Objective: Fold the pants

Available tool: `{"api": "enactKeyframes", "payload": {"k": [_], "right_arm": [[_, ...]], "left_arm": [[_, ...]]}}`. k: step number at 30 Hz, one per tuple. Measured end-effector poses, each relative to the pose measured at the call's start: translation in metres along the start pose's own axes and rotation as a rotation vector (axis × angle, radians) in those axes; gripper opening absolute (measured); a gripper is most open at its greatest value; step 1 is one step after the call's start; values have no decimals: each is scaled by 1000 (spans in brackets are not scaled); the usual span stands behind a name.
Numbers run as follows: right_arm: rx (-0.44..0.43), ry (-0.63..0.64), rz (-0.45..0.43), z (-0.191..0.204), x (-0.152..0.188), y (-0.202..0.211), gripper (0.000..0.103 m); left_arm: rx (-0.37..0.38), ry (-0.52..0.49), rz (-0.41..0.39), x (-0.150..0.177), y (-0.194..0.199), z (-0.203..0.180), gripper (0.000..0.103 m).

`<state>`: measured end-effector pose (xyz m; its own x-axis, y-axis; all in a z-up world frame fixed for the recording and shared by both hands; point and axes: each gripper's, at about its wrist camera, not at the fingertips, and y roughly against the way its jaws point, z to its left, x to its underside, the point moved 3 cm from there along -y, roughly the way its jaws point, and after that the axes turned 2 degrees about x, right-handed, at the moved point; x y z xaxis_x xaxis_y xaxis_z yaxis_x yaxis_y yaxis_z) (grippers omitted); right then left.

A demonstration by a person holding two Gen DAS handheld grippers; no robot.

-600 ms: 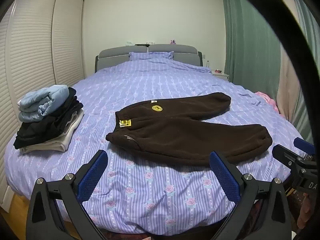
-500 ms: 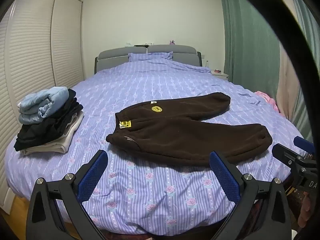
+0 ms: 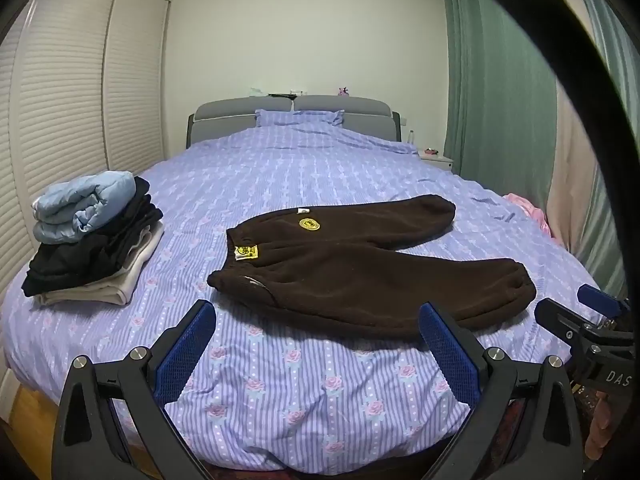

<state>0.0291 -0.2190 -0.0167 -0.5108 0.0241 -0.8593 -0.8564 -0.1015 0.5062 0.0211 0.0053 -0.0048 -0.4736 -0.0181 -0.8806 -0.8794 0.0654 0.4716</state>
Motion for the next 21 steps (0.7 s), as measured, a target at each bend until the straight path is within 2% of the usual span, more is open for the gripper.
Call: {"api": "enactKeyframes", "payload": {"k": [21], "right_arm": [[-7,-4,9,2,2,-4,103]], "left_arm": [[-3,-12,0,3,0,0,103]]}}
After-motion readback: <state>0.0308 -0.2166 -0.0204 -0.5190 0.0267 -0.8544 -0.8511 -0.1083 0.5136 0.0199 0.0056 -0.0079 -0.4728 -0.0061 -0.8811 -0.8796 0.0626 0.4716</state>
